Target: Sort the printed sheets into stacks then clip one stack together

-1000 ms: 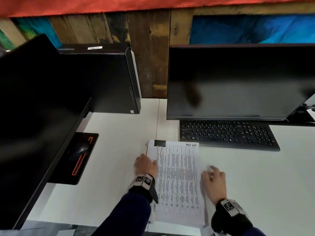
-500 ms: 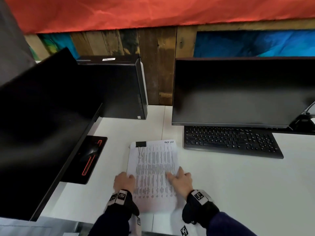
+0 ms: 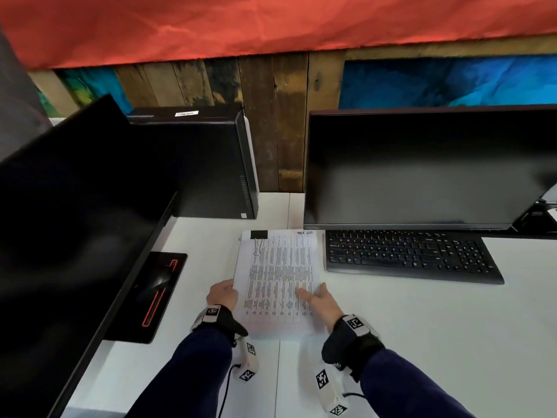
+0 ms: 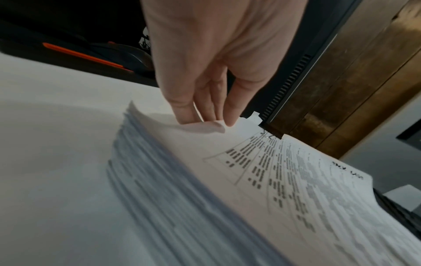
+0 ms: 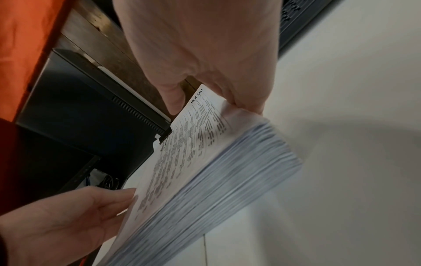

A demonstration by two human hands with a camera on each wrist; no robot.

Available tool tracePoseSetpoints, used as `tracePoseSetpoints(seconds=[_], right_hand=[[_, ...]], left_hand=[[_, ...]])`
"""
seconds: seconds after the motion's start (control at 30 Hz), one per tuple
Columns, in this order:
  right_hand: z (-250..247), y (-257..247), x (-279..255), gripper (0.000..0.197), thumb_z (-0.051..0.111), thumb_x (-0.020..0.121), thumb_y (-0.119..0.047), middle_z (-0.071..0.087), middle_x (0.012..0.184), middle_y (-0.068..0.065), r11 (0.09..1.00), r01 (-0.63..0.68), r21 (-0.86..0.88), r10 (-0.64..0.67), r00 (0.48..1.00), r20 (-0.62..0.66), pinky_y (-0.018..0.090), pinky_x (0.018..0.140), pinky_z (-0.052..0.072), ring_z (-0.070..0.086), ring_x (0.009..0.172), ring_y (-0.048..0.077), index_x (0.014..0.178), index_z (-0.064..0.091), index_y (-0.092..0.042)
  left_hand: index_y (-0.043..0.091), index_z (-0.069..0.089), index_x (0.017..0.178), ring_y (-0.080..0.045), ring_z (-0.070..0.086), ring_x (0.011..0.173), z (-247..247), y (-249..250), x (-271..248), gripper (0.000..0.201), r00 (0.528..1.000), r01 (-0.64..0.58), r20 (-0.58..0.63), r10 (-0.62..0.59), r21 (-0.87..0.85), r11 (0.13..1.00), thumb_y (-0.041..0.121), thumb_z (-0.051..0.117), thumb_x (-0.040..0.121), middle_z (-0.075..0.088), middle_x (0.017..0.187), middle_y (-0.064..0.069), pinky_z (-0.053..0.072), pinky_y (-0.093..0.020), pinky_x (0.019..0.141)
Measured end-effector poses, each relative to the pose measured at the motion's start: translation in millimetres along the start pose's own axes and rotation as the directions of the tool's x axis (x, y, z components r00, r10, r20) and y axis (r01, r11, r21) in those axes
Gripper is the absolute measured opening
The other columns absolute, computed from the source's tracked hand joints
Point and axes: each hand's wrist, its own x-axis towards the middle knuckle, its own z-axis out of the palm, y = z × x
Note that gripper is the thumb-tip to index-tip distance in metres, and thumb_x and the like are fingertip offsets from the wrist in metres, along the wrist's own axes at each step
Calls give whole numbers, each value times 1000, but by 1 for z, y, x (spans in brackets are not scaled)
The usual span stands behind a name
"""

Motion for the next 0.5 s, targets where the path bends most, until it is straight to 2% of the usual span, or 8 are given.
tracePoseSetpoints(seconds=[0.2, 0.3, 0.33, 0.4, 0.47, 0.5], right_hand=[[1, -3, -4, 95, 58, 92, -39, 14, 159, 14, 999, 17, -42, -16, 1000, 17, 31, 114, 23, 22, 145, 27, 151, -8, -6], [-4, -4, -12, 95, 58, 92, -37, 12, 159, 12, 995, 45, -88, -42, 998, 45, 31, 114, 23, 22, 145, 26, 151, -11, -8], [-7, -2, -14, 93, 57, 93, -36, 12, 160, 11, 991, 63, -117, -55, 996, 67, 31, 114, 24, 23, 145, 25, 151, -11, -9], [-16, -1, -25, 88, 53, 95, -36, 15, 159, 10, 971, 97, -219, -74, 991, 111, 32, 113, 28, 27, 143, 25, 152, -9, -11], [-29, 11, -40, 83, 50, 95, -42, 27, 156, 10, 926, 114, -361, -47, 981, 189, 31, 113, 31, 35, 139, 24, 153, -3, -15], [-35, 21, -52, 81, 50, 93, -45, 39, 149, 10, 905, 123, -408, -30, 974, 226, 30, 110, 35, 46, 131, 22, 153, 2, -18]], left_hand=[[12, 59, 127, -28, 51, 123, 1, -1, -1, 44, 1000, 5, 5, -5, -28, 1000, -2, 41, 90, 54, 137, -8, 38, -28, 103], [10, 62, 114, -24, 50, 118, 3, 2, -10, 33, 999, -38, 35, 38, -12, 999, -1, 42, 91, 50, 140, -12, 37, -27, 97], [9, 57, 123, -26, 48, 122, 4, 2, -14, 35, 997, -62, 54, 62, -5, 998, 1, 43, 92, 47, 142, -13, 35, -27, 99], [9, 31, 145, -28, 38, 134, 9, 1, -20, 53, 994, -76, 83, 75, 15, 997, 9, 46, 94, 36, 150, -11, 30, -31, 108], [8, 17, 150, -30, 34, 138, 14, -7, -28, 65, 991, -108, 90, 102, 57, 993, 14, 50, 95, 31, 152, -14, 27, -34, 112], [7, 15, 150, -32, 35, 137, 15, -17, -33, 69, 990, -124, 76, 117, 99, 987, 16, 53, 94, 32, 150, -18, 29, -36, 112]])
